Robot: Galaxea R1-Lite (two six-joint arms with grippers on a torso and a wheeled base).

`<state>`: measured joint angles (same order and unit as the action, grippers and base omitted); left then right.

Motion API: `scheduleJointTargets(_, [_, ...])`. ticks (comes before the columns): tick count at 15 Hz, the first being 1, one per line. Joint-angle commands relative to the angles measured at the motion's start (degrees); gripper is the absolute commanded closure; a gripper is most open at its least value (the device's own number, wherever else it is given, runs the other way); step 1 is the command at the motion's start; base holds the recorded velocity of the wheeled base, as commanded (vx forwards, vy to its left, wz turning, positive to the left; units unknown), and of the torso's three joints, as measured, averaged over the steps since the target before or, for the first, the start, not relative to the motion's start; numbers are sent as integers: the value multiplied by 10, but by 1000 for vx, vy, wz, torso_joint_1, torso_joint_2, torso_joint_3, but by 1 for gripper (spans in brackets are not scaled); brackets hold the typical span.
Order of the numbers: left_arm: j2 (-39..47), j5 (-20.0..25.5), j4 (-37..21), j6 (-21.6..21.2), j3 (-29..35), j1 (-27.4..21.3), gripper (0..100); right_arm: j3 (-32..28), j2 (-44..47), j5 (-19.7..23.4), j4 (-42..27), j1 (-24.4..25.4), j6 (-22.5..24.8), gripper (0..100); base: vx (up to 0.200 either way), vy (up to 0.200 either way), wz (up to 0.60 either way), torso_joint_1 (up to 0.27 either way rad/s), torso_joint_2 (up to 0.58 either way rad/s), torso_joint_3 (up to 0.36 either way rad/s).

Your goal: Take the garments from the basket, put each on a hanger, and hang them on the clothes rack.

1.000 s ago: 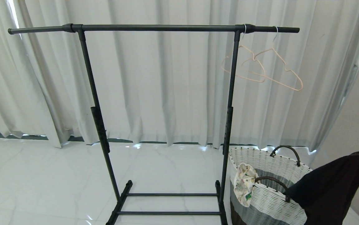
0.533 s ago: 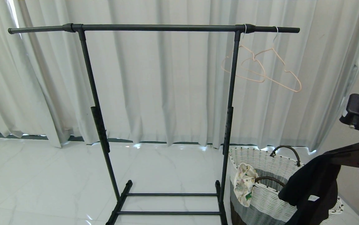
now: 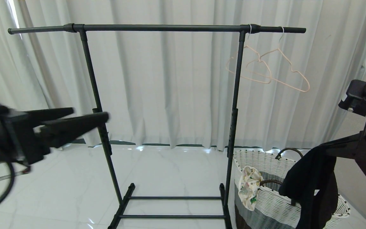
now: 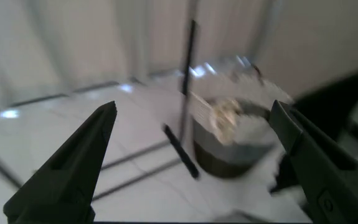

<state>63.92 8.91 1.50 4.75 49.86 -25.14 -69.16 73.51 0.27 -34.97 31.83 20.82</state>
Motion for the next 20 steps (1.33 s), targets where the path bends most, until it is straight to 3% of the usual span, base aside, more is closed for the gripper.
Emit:
scheduleJointTargets(1, [204,0,16,-18,52,-145,0,-5,1,0,0,6,0,100,0,0,0,0,0,0])
scheduleJointTargets(2, [255,-9,16,-21,52,-203,0,-10,7,2,2,15,-1,100,0,0,0,0,0,0])
scheduleJointTargets(6, [330,-15,32,18,51,-306,0,-12,11,2,29,60,-20,100,0,0,0,0,0,0])
scheduleJointTargets(8, [369,-15,100,74,51,-350,0,-15,6,0,29,83,-39,100,0,0,0,0,0,0])
scheduleJointTargets(12, [457,-19,223,101,61,-361,0,-15,-14,-3,27,105,-43,100,0,0,0,0,0,0])
scheduleJointTargets(14, [491,-23,230,123,81,-360,0,-14,-21,-4,25,108,-43,100,0,0,0,0,0,0])
scheduleJointTargets(18, [599,-84,233,159,181,-376,0,-15,-23,-19,25,110,-43,100,0,0,0,0,0,0])
scheduleJointTargets(20, [606,-90,233,174,187,-386,0,-14,-23,-22,25,110,-43,100,0,0,0,0,0,0])
